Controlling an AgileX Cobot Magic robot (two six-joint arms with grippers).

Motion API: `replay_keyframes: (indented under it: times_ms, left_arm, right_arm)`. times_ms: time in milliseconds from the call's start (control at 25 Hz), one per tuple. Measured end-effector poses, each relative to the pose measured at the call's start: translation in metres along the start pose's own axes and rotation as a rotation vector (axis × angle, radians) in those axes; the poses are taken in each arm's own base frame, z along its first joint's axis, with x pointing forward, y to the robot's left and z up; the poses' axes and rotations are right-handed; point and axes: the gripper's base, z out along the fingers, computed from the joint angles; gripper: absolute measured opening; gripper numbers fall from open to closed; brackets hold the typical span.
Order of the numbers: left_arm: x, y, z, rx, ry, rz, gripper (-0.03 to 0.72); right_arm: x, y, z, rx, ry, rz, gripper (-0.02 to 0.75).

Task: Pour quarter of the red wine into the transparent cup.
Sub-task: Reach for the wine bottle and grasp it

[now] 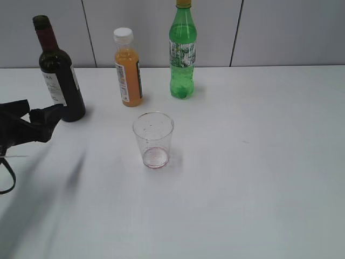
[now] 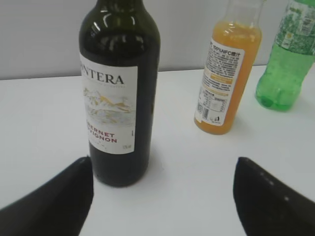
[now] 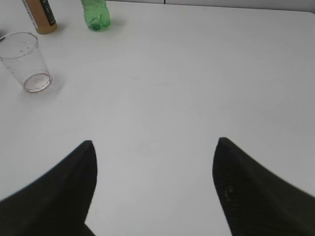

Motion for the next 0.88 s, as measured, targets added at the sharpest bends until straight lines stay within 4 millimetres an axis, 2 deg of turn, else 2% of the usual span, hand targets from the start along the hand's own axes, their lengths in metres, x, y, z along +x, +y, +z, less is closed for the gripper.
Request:
replay_keyframes:
  times_ms: [440,640,880]
  left_arm:
    - [0.019,0.009,0.047,-0.048,0.035,-0.030,0.693]
    - [0.013,0.012,0.068,-0.052,0.000,-0.030,0.693]
    - [0.005,0.014,0.085,-0.067,-0.025,-0.038,0.694]
  right_arm:
    - [0.000,0.000,0.000,0.000,0.000,0.000,0.586]
    - [0.000,0.000,0.000,0.000,0.000,-0.001,0.585]
    - [0.000,0.000,0.000,0.000,0.000,-0.001,0.585]
